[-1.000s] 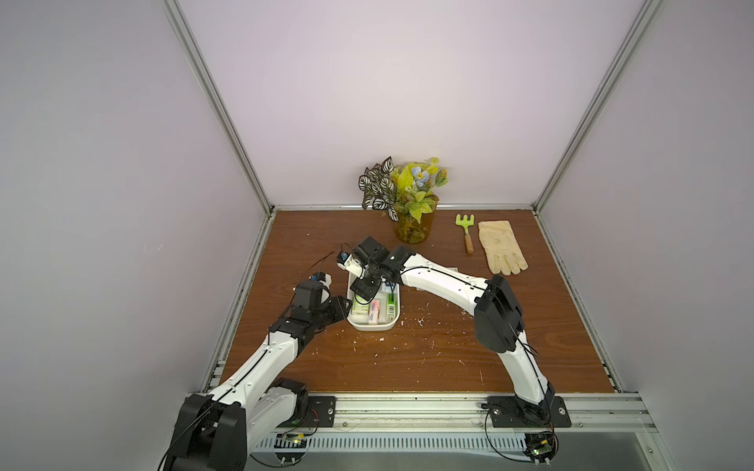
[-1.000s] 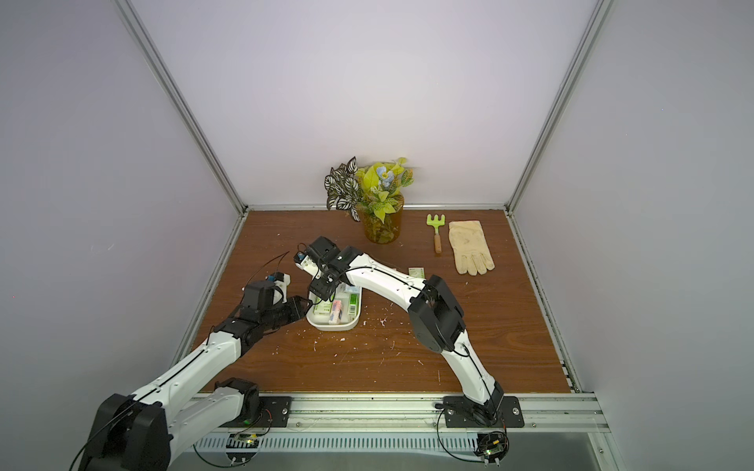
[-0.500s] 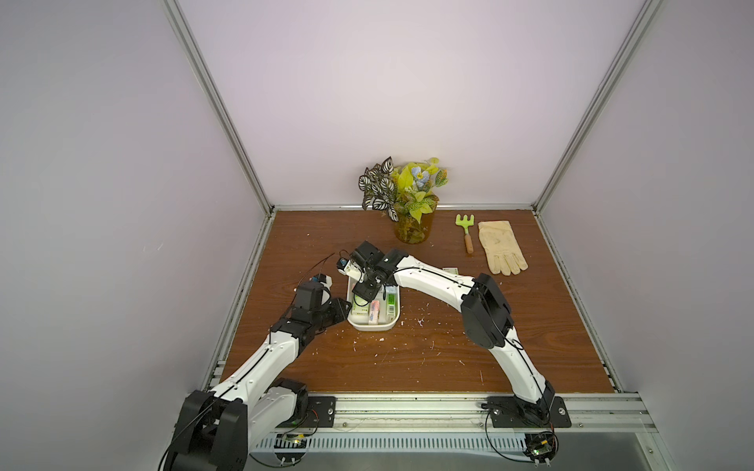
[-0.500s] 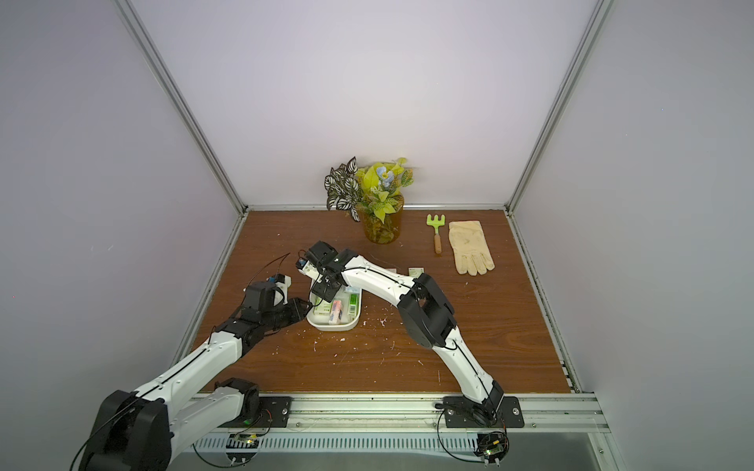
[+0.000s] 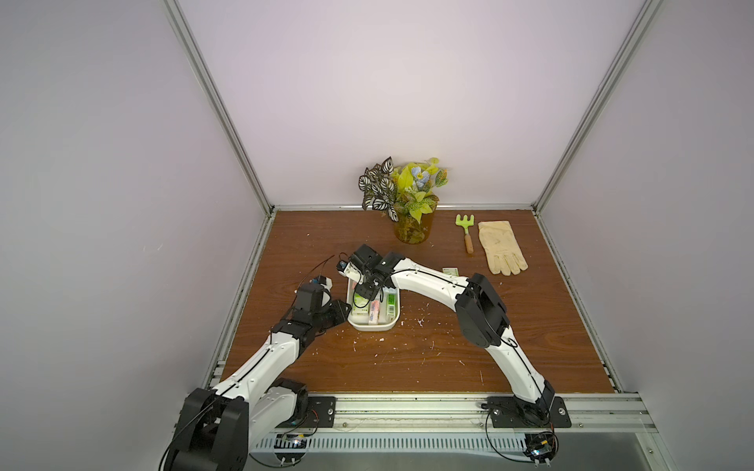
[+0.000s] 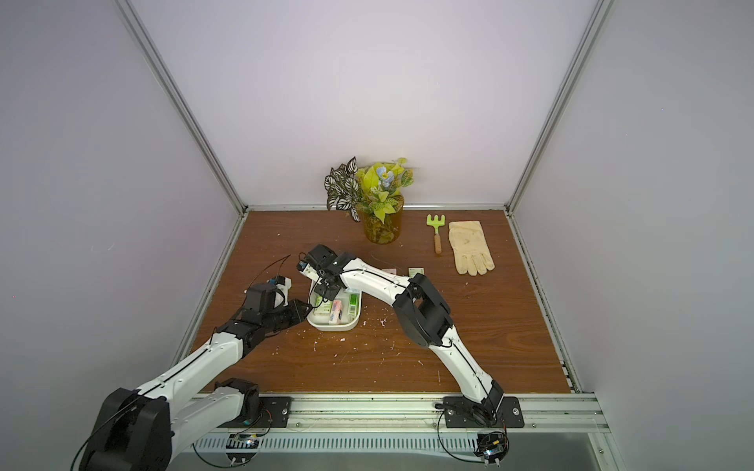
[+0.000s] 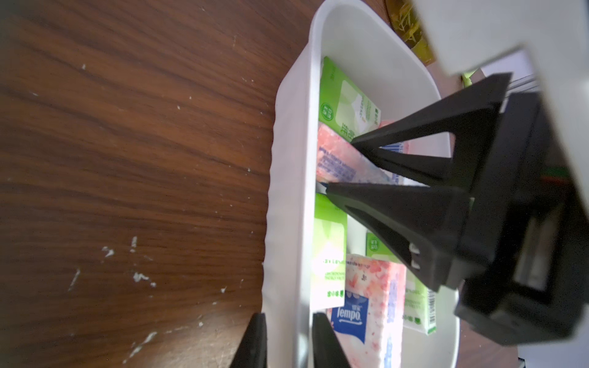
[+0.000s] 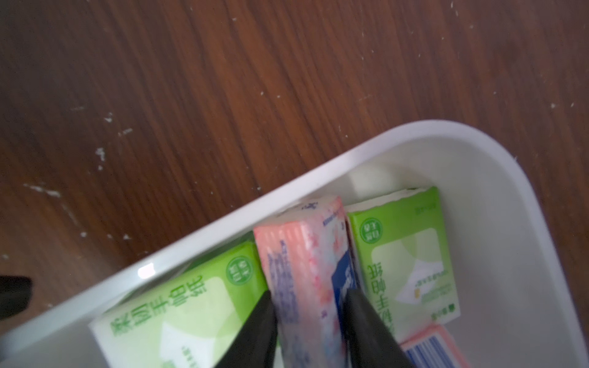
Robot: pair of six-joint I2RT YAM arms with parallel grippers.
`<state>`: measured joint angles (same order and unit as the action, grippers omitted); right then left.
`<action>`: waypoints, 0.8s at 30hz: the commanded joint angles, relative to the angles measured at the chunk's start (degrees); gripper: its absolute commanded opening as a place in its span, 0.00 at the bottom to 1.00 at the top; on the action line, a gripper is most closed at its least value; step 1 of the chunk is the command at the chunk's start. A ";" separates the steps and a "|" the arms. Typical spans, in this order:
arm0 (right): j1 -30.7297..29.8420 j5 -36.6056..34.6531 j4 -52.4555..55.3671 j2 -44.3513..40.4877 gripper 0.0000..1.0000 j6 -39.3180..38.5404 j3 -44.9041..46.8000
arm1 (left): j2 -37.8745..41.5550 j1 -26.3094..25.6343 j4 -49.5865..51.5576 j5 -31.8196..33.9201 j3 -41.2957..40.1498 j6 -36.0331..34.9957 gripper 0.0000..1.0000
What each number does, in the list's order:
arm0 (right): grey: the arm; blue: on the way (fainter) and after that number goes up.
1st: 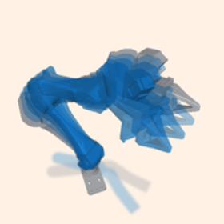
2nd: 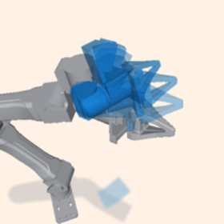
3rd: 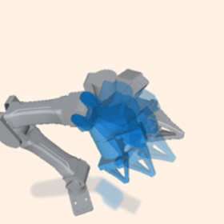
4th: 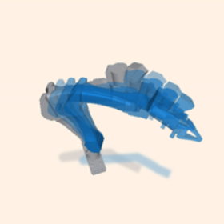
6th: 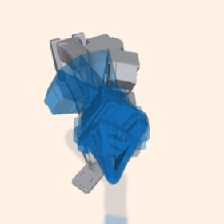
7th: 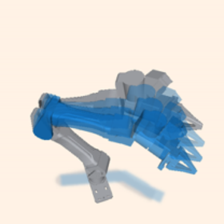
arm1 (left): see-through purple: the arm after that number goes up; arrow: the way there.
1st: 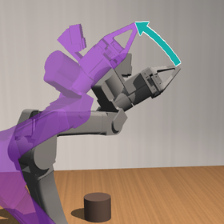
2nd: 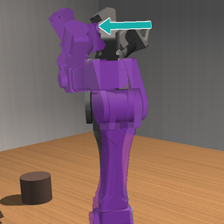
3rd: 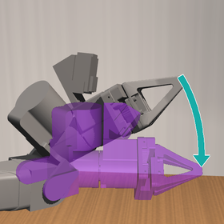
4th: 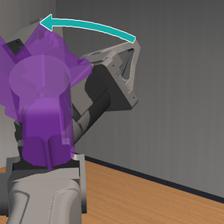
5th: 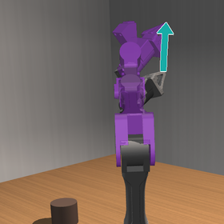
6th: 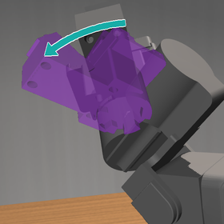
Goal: Take the pocket tissues out of the storage box
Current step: Pick up the pocket tissues from the storage box.
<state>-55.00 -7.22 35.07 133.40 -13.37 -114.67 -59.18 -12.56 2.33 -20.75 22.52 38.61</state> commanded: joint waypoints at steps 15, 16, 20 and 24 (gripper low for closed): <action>0.29 -1.43 -0.92 -9.85 0.17 2.95 2.21 | 5.56 0.69 3.84 2.55 5.35 -2.31 0.37; 0.40 -1.35 -0.80 -10.82 0.17 3.60 2.47 | 6.35 0.69 4.23 3.26 6.04 -2.75 0.38; 1.52 0.66 -0.79 -15.36 0.17 7.63 4.19 | 9.43 0.69 4.79 6.78 8.23 -4.12 0.45; 3.77 4.78 -2.55 -21.20 0.16 13.64 8.65 | 11.80 0.69 4.79 11.95 10.53 -6.26 0.54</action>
<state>-53.08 -5.54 33.80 117.54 -5.52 -108.09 -48.56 -12.53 5.96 -13.74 31.05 35.00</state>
